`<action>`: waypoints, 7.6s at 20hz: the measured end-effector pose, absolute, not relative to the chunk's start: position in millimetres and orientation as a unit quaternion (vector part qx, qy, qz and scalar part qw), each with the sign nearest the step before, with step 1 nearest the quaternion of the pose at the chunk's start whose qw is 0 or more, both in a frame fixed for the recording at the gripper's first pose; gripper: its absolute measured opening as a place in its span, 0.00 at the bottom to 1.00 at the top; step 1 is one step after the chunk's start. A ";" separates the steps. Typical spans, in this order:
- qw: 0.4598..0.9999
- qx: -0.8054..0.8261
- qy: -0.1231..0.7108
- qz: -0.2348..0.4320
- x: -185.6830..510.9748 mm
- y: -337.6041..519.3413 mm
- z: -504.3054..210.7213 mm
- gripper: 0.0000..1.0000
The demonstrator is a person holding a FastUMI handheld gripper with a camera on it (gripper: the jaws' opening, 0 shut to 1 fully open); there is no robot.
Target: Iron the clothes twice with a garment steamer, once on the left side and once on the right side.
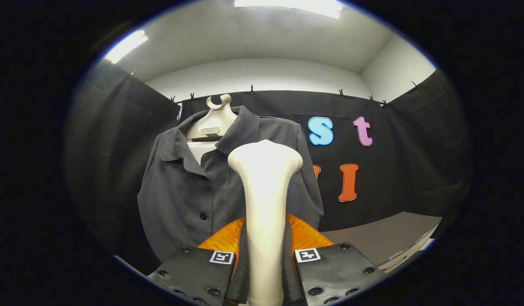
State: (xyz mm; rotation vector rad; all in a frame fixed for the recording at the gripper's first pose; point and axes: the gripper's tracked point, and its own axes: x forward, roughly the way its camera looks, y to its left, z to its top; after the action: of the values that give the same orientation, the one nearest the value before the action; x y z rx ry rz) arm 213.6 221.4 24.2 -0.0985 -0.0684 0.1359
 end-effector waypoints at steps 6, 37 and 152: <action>0.995 -0.077 -0.035 0.056 236.8 237.6 17.3 0.38; 0.993 -0.093 0.056 0.036 205.8 220.4 -86.3 0.38; 0.936 -0.125 0.249 0.215 102.8 368.0 -227.9 0.38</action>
State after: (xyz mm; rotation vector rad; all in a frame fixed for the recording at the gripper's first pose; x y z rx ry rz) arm 102.8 368.0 -227.9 -0.2549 0.5089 0.4395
